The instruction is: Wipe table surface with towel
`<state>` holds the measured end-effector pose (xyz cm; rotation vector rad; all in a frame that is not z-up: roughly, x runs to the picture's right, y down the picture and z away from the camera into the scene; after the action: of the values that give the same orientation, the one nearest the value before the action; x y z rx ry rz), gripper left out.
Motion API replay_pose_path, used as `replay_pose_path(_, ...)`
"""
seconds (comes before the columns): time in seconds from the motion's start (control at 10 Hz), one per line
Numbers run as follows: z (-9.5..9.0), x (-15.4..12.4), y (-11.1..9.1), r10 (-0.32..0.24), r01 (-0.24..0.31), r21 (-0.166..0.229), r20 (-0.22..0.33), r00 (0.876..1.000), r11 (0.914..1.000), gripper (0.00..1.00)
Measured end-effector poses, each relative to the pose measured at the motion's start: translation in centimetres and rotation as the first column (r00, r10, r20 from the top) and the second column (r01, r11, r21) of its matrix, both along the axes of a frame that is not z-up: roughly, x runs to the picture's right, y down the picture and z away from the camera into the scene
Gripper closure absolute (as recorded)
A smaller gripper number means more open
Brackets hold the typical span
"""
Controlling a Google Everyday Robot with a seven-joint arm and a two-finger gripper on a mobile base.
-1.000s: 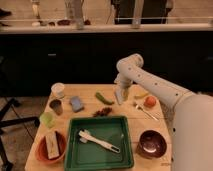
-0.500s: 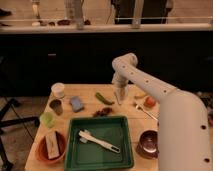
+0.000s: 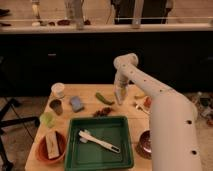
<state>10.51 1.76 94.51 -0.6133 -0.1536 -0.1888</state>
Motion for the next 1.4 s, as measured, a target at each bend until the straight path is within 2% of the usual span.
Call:
replay_pose_path(0.3, 1.6, 1.1, 0.5, 0.028, -0.029, -0.022, -0.036, 0.999, 0.9993, 0.2)
replay_pose_path(0.5, 2.4, 1.1, 0.7, 0.032, -0.032, -0.017, -0.043, 0.999, 0.9993, 0.2)
replay_pose_path(0.8, 3.5, 0.8, 0.9, 0.022, -0.023, -0.022, -0.031, 0.999, 0.9995, 0.2)
replay_pose_path(1.4, 4.3, 0.2, 1.7, 0.002, -0.003, -0.063, -0.017, 1.0, 0.998, 0.2)
